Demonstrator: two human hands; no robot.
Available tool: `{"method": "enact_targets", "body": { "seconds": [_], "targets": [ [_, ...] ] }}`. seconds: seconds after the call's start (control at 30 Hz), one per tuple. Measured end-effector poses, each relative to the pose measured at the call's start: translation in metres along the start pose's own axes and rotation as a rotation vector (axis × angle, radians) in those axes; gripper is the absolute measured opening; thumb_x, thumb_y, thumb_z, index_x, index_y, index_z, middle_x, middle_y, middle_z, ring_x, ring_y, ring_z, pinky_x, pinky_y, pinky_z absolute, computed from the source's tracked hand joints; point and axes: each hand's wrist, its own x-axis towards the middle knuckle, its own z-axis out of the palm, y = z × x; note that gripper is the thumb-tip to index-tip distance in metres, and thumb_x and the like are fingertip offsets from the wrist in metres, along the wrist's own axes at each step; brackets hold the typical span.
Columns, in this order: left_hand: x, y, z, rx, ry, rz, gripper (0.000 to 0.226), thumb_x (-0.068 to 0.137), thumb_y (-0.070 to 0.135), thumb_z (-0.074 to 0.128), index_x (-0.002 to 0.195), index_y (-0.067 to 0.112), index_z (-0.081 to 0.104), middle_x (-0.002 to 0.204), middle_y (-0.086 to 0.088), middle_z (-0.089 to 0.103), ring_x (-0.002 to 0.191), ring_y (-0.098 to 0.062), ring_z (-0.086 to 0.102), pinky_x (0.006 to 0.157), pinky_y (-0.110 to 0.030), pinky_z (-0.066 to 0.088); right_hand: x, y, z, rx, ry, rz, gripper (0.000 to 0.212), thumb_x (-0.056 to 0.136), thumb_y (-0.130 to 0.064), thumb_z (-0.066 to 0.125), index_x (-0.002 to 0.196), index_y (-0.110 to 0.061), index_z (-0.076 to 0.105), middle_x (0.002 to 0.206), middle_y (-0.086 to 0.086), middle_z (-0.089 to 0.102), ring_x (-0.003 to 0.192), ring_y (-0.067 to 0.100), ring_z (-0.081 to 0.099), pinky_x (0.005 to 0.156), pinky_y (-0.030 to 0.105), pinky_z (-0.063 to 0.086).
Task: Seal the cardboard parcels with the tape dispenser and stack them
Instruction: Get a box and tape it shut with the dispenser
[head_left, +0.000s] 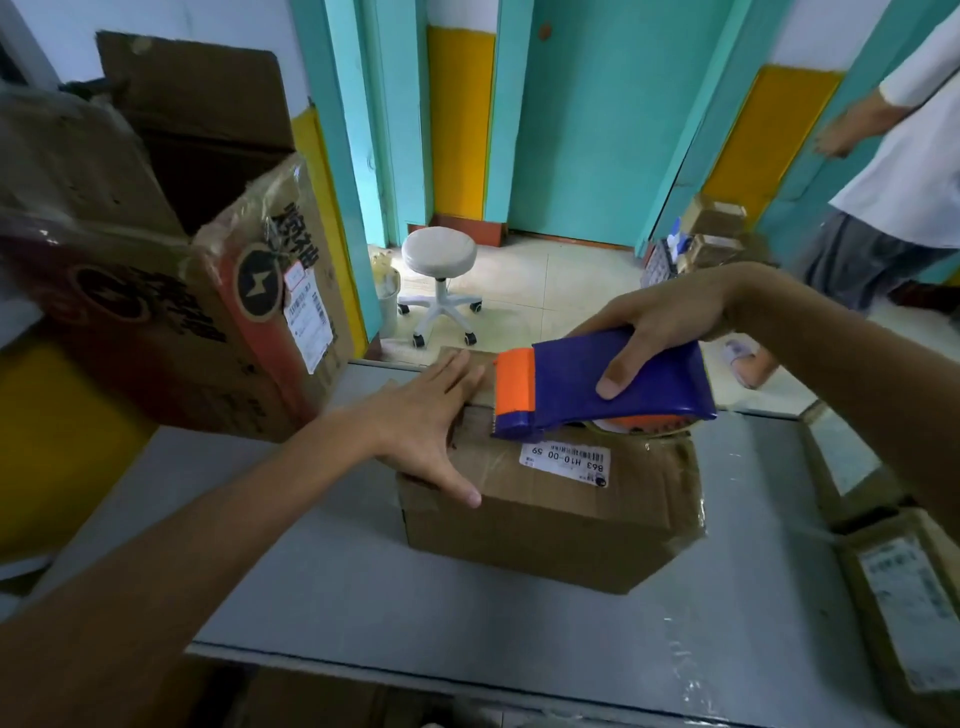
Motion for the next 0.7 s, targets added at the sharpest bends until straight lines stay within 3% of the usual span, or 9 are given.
{"method": "enact_targets", "body": {
  "seconds": [0.07, 0.2, 0.33, 0.57, 0.7],
  "targets": [
    [0.001, -0.003, 0.004, -0.056, 0.040, -0.003, 0.144, 0.041, 0.087, 0.057, 0.145, 0.028, -0.023, 0.151, 0.008, -0.032, 0.141, -0.014, -0.022, 0.114, -0.054, 0.013, -0.006, 0.001, -0.005, 0.017, 0.003, -0.028, 0.058, 0.066, -0.034, 0.077, 0.120, -0.031, 0.053, 0.095, -0.012, 0.071, 0.083, 0.008, 0.069, 0.067, 0.025, 0.057],
    [-0.002, -0.003, 0.013, -0.082, 0.083, 0.004, 0.138, 0.050, 0.080, 0.066, 0.145, 0.028, -0.020, 0.145, 0.014, -0.037, 0.135, -0.005, -0.026, 0.116, -0.053, 0.007, -0.008, 0.012, 0.000, -0.008, -0.022, -0.033, 0.068, 0.066, -0.035, 0.079, 0.127, -0.027, 0.050, 0.098, -0.011, 0.070, 0.085, 0.008, 0.069, 0.070, 0.025, 0.056],
    [-0.002, -0.005, 0.015, -0.079, 0.096, 0.025, 0.148, 0.028, 0.097, 0.041, 0.143, 0.030, -0.023, 0.133, 0.020, -0.044, 0.131, -0.001, -0.030, 0.116, -0.052, 0.006, -0.010, 0.033, 0.005, 0.045, -0.028, -0.036, 0.065, 0.065, -0.035, 0.070, 0.127, -0.029, 0.050, 0.099, -0.011, 0.070, 0.089, 0.011, 0.068, 0.072, 0.027, 0.056],
    [0.005, -0.015, 0.016, -0.055, 0.077, 0.029, 0.145, 0.031, 0.102, 0.029, 0.145, 0.028, -0.021, 0.137, 0.018, -0.044, 0.132, -0.002, -0.031, 0.117, -0.046, 0.001, -0.063, 0.107, 0.005, 0.167, 0.023, 0.081, 0.061, 0.053, -0.027, 0.078, 0.110, -0.028, 0.057, 0.092, -0.008, 0.073, 0.084, 0.013, 0.070, 0.068, 0.022, 0.056],
    [0.006, -0.013, 0.017, -0.020, 0.119, 0.041, 0.145, 0.032, 0.103, 0.028, 0.146, 0.025, -0.017, 0.144, 0.013, -0.038, 0.137, -0.006, -0.027, 0.116, -0.044, 0.002, -0.073, 0.138, 0.027, 0.203, 0.056, 0.065, 0.068, 0.045, -0.035, 0.079, 0.110, -0.028, 0.059, 0.097, -0.004, 0.072, 0.087, 0.015, 0.068, 0.075, 0.022, 0.056]
  ]
}}
